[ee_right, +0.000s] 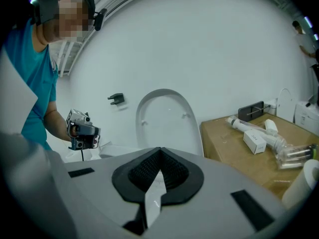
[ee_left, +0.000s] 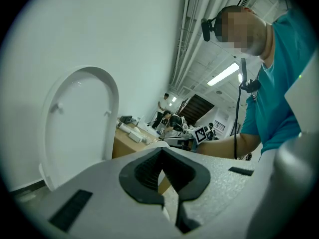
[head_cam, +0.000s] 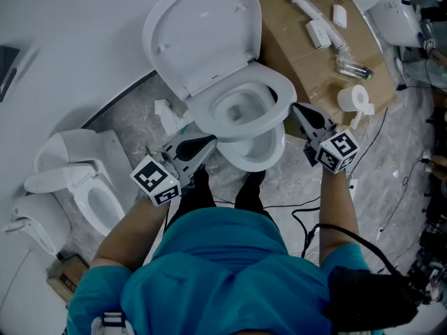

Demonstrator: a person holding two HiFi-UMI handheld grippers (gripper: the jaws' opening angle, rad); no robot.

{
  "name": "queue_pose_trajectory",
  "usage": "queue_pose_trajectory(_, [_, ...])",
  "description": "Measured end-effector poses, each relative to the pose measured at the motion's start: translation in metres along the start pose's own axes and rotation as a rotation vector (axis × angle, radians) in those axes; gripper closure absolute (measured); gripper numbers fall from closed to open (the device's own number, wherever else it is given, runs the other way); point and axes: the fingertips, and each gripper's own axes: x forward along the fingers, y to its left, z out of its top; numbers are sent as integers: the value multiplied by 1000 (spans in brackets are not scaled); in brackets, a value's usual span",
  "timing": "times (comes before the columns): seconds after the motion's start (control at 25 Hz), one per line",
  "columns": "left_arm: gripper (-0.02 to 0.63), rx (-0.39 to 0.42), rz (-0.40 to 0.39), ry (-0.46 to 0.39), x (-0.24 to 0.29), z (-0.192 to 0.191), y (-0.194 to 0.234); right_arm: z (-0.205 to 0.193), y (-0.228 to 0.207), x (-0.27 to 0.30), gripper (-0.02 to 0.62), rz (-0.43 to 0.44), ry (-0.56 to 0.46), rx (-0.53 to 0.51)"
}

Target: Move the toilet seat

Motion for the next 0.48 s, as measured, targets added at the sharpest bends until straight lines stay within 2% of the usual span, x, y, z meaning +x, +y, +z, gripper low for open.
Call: queue_pose_trajectory(0.48, [603, 3, 22, -13, -8, 6, 5, 21, -1, 14, 597, -3, -8, -18])
